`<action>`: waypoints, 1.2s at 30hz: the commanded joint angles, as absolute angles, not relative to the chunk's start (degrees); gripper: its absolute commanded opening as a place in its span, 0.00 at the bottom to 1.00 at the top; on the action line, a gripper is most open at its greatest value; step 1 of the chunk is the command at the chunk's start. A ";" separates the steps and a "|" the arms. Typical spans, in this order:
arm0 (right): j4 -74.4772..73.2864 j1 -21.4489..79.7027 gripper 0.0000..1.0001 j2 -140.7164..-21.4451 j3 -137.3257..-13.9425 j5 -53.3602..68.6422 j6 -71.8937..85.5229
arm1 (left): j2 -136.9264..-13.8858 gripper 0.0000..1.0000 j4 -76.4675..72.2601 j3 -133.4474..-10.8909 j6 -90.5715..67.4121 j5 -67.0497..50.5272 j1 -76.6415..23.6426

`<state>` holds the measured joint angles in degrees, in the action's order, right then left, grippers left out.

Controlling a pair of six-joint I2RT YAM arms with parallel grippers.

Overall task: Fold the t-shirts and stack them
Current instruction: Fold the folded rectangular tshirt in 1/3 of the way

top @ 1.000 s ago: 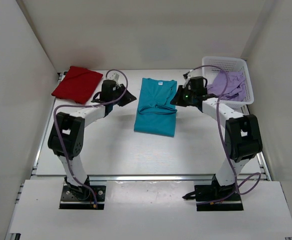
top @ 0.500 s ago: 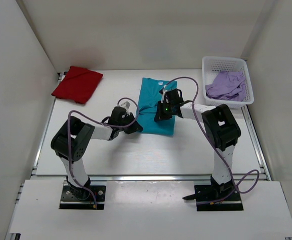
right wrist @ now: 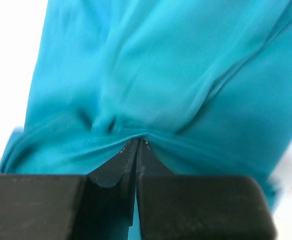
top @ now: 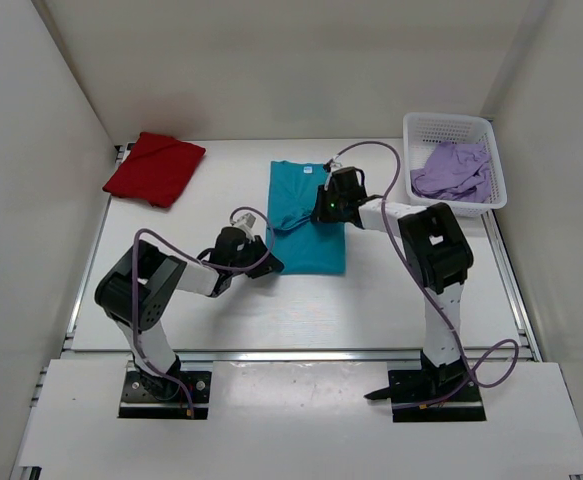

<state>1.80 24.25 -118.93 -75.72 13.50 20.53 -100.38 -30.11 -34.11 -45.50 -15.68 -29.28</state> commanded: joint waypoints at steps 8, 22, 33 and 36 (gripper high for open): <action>-2.72 21.62 0.00 -120.96 -91.51 13.89 19.60 | -89.75 0.21 -23.73 -30.85 -44.12 -17.32 -29.27; 0.35 27.77 0.00 -121.19 -85.86 32.52 23.81 | -81.74 0.23 -21.36 -25.76 -43.95 -17.05 -24.61; -7.20 28.65 0.00 -134.55 -103.95 32.61 24.96 | -77.78 0.63 -16.70 -21.80 -40.61 -15.91 -22.58; -10.80 28.91 0.00 -135.53 -107.58 33.23 23.91 | -79.10 0.98 -15.56 -23.73 -39.12 -15.47 -23.29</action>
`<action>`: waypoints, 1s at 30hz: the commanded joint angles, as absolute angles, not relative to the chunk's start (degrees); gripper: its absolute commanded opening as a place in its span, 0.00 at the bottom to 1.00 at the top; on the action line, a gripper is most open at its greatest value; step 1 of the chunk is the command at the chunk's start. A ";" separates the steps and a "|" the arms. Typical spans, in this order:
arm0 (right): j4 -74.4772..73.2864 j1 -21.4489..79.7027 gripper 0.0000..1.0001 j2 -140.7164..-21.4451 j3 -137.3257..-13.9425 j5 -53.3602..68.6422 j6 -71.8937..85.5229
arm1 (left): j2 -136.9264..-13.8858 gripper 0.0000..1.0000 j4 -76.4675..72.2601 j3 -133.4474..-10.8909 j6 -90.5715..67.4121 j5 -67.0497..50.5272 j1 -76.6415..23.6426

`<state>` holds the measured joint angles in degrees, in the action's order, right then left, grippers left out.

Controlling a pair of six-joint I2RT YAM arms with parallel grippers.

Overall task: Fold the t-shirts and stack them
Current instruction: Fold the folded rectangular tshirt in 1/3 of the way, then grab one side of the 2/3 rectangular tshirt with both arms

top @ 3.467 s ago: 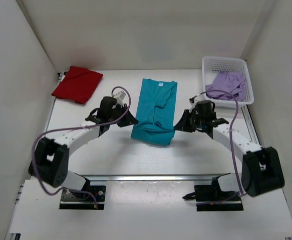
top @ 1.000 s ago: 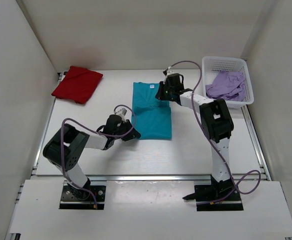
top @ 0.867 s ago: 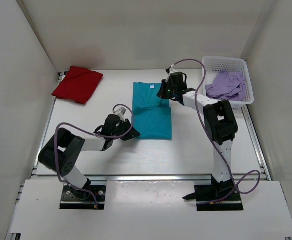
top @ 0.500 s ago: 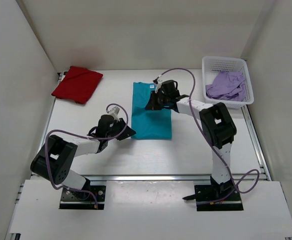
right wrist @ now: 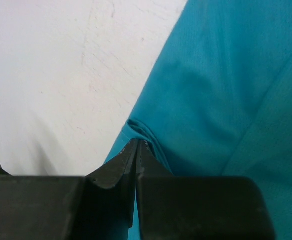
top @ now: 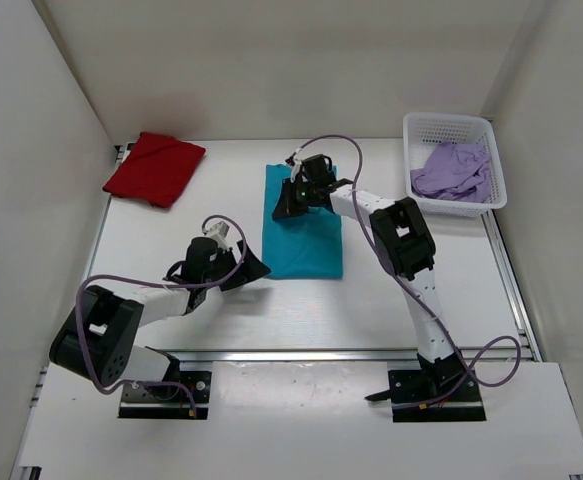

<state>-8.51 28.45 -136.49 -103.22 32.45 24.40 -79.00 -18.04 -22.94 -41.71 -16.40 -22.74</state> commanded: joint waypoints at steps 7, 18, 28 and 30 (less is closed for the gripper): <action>-2.56 27.95 0.06 -113.75 -87.49 28.84 23.47 | -83.67 0.94 -17.58 -26.10 -39.63 -13.71 -24.26; 5.88 19.18 0.42 -80.09 -41.16 21.27 29.35 | -90.00 0.54 -17.58 -28.74 -38.93 -9.58 -26.28; 15.89 14.24 0.48 -80.49 -27.25 32.07 33.56 | -90.62 0.43 -16.17 -28.21 -38.23 -8.70 -26.45; 18.35 14.50 0.47 -82.17 -26.72 32.87 34.36 | -90.61 0.40 -15.91 -28.39 -38.06 -8.87 -26.19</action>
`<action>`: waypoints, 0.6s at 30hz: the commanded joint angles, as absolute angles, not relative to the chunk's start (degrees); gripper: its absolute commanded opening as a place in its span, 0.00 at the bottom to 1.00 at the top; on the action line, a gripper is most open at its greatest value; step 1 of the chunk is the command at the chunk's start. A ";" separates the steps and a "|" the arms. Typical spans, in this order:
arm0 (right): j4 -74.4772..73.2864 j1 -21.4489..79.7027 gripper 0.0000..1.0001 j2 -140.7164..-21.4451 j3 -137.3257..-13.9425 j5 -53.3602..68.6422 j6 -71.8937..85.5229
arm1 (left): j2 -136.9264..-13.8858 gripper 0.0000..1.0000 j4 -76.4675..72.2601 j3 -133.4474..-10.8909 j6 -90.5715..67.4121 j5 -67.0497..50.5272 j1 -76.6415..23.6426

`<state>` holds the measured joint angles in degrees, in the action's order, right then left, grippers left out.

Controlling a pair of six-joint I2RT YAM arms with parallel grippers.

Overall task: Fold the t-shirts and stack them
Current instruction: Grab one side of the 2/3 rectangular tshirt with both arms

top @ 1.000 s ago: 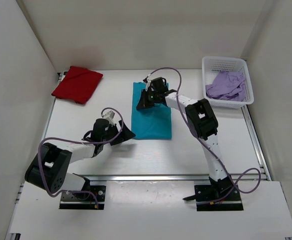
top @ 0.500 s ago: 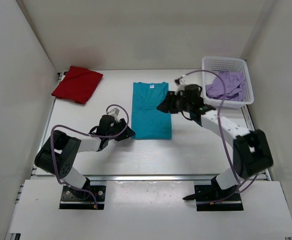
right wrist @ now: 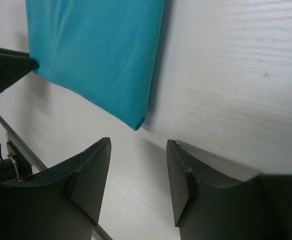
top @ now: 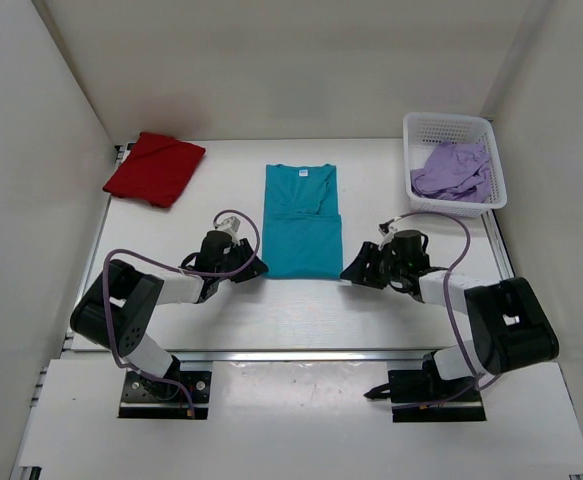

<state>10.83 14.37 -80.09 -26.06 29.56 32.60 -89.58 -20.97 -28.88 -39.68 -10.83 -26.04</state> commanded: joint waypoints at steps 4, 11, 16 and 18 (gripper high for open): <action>20.83 14.94 0.42 -87.87 -27.77 33.75 35.42 | -90.17 0.41 -14.68 -28.48 -37.01 -8.18 -26.28; 24.08 16.35 0.28 -91.67 -29.44 32.18 36.74 | -91.23 0.38 -13.18 -29.35 -36.30 -6.42 -27.25; 24.70 16.43 0.14 -91.84 -29.62 30.94 36.83 | -90.70 0.27 -13.18 -28.92 -36.12 -6.41 -27.07; 24.17 16.26 0.04 -92.46 -30.15 31.20 37.00 | -90.70 0.18 -13.27 -28.65 -36.12 -6.94 -27.59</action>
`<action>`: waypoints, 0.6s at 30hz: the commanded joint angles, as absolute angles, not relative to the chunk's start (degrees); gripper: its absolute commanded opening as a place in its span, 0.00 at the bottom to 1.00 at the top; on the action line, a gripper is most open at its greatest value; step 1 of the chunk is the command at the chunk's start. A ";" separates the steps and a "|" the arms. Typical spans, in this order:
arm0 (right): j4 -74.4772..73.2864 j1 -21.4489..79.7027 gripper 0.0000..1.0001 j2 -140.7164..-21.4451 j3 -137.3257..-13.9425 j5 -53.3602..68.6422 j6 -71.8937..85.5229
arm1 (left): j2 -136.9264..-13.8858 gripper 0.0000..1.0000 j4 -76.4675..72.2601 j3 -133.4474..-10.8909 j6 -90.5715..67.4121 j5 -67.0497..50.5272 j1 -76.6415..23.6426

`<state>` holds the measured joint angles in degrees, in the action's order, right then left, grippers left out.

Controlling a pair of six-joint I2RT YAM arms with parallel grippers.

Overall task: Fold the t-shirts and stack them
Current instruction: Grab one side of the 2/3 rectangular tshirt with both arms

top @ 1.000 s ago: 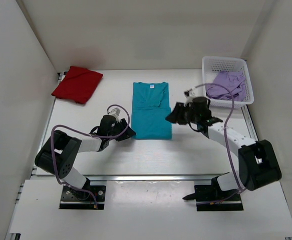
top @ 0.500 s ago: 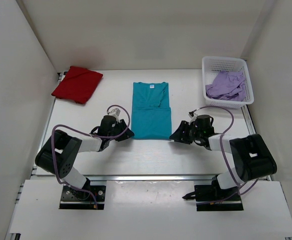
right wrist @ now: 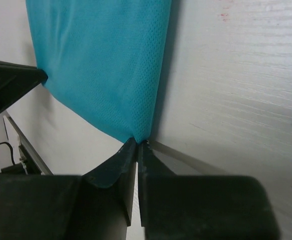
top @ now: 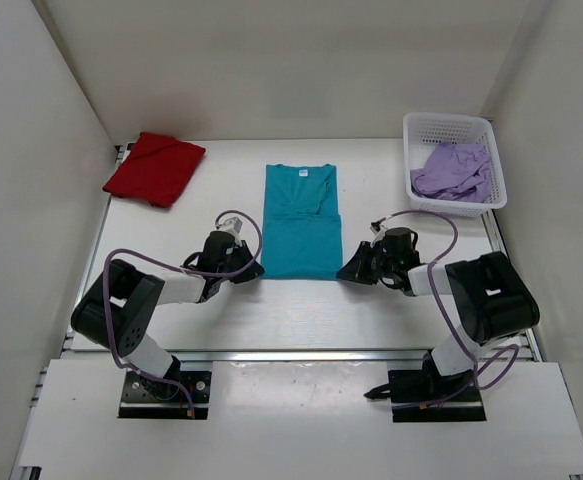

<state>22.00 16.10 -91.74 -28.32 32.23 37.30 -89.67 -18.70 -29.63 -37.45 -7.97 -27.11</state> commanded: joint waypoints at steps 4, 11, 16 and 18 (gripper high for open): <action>23.03 16.87 0.00 -90.45 -29.01 30.85 36.39 | -89.21 0.00 -11.96 -28.39 -35.43 -8.09 -27.86; 13.81 23.97 0.00 -76.13 -19.45 26.56 35.33 | -75.86 0.00 -5.90 -18.91 -35.33 -8.78 -31.02; 0.11 35.83 0.00 -57.79 -13.81 19.97 39.10 | -54.64 0.00 8.66 -11.96 -38.14 -10.54 -35.33; -5.24 38.57 0.00 -52.66 -14.67 18.29 40.33 | -45.50 0.00 14.22 -12.57 -40.24 -12.65 -33.76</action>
<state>3.22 35.57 -58.46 -14.13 23.53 38.04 -55.33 2.37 -12.67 -37.82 -10.37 -34.57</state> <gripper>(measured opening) 0.009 0.022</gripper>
